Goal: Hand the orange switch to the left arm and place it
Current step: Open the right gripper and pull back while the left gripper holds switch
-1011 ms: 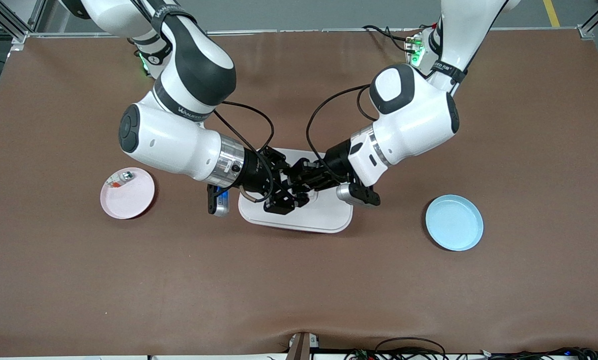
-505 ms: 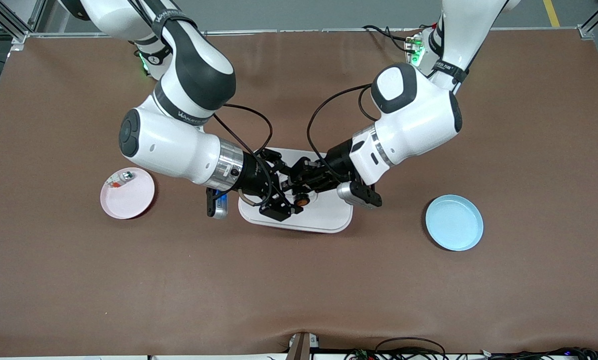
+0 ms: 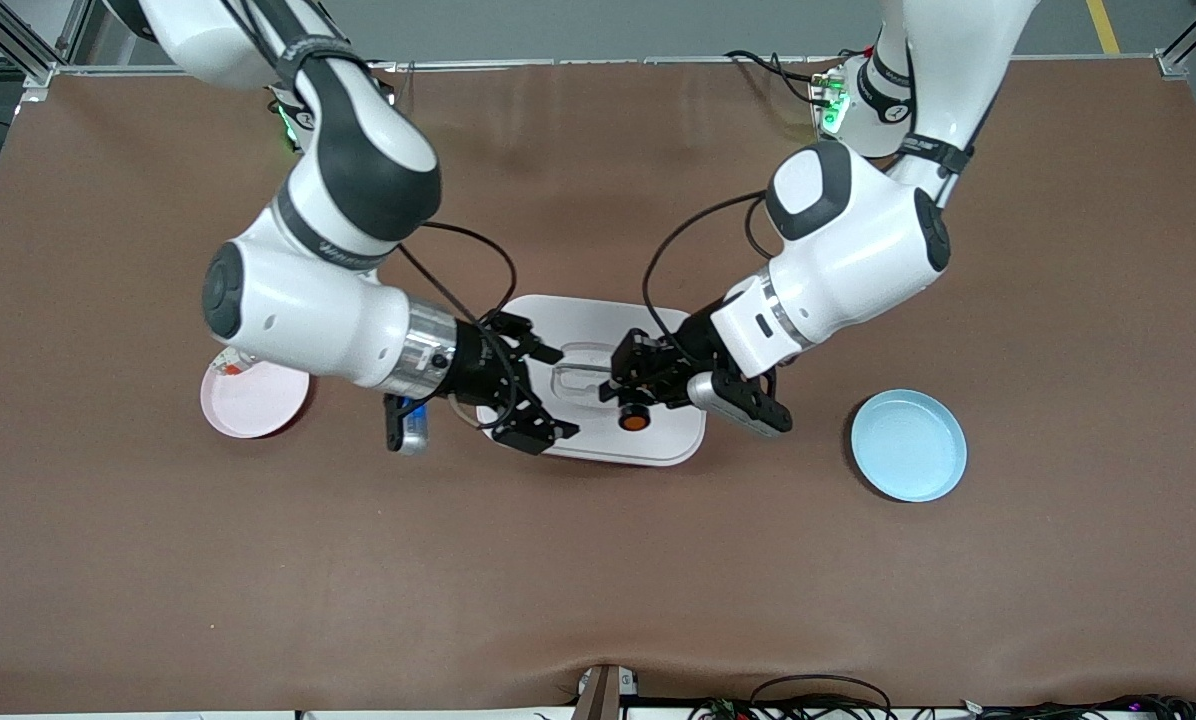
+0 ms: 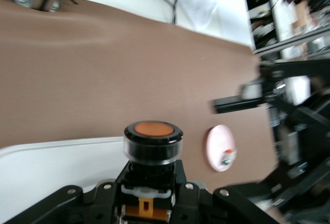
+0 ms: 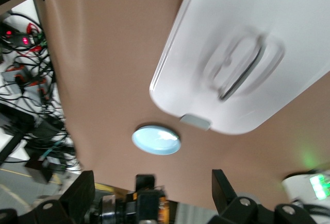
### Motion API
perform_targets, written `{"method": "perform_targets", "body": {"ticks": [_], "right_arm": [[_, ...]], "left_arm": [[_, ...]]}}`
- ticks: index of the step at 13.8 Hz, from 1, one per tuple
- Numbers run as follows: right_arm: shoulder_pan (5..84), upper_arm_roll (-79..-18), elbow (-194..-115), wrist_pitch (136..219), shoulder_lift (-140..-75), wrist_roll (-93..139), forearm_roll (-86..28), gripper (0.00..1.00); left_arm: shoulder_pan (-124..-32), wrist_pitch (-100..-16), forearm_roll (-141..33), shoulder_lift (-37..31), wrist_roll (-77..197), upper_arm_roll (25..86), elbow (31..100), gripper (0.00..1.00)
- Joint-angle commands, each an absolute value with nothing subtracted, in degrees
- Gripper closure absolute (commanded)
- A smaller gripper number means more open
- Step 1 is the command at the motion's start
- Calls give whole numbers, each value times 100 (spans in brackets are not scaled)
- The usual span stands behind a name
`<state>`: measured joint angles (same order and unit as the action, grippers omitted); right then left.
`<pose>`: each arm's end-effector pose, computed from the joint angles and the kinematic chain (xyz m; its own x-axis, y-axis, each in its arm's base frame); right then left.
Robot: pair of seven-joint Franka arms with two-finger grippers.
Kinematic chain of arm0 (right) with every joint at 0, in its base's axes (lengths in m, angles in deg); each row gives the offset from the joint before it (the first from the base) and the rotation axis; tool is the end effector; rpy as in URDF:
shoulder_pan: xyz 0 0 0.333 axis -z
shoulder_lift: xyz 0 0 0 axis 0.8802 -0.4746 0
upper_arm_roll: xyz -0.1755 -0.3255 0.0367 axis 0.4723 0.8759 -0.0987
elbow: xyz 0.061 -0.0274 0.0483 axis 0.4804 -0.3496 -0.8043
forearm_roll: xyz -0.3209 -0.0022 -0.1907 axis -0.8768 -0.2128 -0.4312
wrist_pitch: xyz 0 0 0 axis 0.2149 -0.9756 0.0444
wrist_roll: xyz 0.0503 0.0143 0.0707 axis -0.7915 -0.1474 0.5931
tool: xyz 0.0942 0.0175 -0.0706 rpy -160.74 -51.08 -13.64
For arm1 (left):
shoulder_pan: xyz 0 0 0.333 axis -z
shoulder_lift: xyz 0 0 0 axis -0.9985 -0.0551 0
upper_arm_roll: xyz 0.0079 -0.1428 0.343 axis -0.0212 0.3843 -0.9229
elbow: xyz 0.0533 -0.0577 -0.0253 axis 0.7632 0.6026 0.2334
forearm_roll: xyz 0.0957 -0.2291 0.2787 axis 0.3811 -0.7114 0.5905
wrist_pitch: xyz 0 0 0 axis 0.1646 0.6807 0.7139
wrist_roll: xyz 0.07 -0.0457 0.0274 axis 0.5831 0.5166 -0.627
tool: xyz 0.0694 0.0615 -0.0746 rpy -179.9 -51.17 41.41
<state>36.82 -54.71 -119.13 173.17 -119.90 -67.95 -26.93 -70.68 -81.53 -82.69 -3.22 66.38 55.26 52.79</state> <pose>0.6742 0.3747 0.5352 0.3141 -0.7218 -0.6168 -0.9489 -0.2594 -0.1796 0.6305 -0.3765 0.5156 0.9633 -0.0103 0.2684 -0.1928 -0.7223 0.6642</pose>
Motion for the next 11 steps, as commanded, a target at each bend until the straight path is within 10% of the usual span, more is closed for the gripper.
{"method": "perform_targets", "body": {"ticks": [1,11], "right_arm": [[4117,-5516,-11752,16503,-11985,-5965,-2790,0],[5366,-5533,-11761,14392,-11668,-2080,-4512,0]], "left_arm": [[-7320,-7632,-7591,-294,6851,5543,5275,100],[-8367,-5195,-4928,-285,9423,5543,5617,100]]}}
